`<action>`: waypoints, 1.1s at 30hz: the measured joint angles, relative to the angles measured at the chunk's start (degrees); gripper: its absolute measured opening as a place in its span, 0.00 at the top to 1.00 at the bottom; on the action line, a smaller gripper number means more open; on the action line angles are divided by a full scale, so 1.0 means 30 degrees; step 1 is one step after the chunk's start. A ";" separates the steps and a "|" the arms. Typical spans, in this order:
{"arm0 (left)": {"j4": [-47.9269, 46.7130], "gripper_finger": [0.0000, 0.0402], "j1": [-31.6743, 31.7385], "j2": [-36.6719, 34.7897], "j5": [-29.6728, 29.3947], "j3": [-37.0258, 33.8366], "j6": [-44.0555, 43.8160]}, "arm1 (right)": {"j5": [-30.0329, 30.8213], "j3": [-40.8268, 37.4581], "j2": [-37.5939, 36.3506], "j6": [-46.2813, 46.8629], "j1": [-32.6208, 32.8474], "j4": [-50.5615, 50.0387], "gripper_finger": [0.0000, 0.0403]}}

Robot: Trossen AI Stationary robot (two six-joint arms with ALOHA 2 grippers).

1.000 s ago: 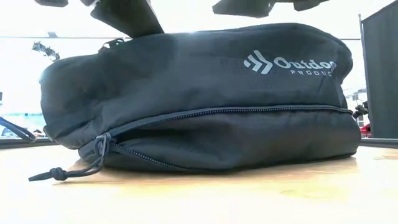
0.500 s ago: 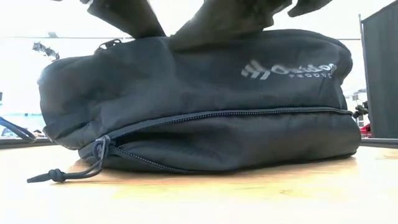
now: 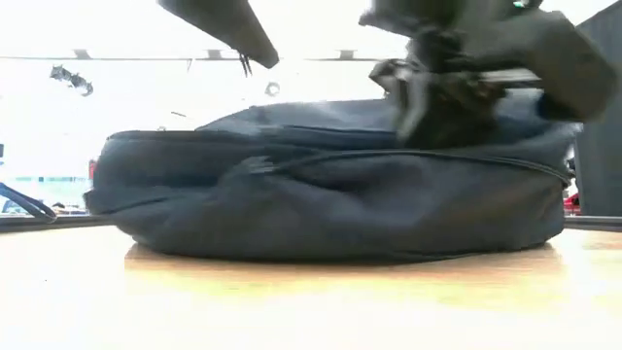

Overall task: Unpack backpack
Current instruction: Close the dark blue backpack

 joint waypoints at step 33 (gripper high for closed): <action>0.3466 1.00 -0.0590 -0.0159 0.3471 0.0051 0.1982 | -0.1310 -1.0943 -1.0851 0.7206 0.2053 0.2840 0.99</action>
